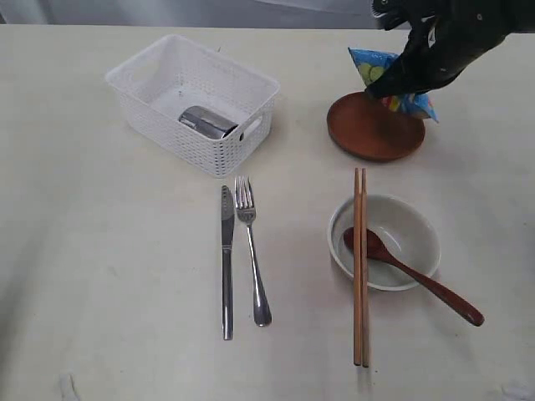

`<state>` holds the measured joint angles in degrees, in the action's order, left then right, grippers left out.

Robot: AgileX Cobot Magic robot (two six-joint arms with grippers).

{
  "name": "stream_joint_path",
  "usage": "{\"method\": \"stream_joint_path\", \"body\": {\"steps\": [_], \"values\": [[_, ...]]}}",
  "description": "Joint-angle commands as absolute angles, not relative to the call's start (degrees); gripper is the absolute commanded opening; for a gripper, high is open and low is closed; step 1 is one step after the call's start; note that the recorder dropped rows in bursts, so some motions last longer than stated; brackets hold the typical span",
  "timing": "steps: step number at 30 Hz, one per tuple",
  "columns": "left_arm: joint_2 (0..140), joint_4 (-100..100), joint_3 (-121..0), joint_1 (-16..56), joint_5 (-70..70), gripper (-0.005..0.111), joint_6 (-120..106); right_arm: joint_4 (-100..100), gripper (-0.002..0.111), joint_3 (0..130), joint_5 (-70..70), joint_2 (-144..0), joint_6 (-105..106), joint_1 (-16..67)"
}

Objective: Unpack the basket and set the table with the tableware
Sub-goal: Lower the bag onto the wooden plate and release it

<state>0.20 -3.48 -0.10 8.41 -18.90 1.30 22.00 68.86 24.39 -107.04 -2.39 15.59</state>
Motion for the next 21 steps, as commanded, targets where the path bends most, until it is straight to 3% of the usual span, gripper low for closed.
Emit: {"method": "stream_joint_path", "body": {"steps": [1,8,21], "values": [[0.0,-3.2,0.0,8.8,-18.3,0.000,1.3,22.5,0.004,68.5,25.3,-107.1,-1.7,16.9],[0.0,-3.2,0.0,8.8,-18.3,0.000,1.3,23.0,0.046,68.5,29.2,-107.1,-1.3,20.8],[0.0,-3.2,0.0,8.8,-18.3,0.000,1.3,23.7,0.050,68.6,39.2,-104.1,1.3,21.7]]}}
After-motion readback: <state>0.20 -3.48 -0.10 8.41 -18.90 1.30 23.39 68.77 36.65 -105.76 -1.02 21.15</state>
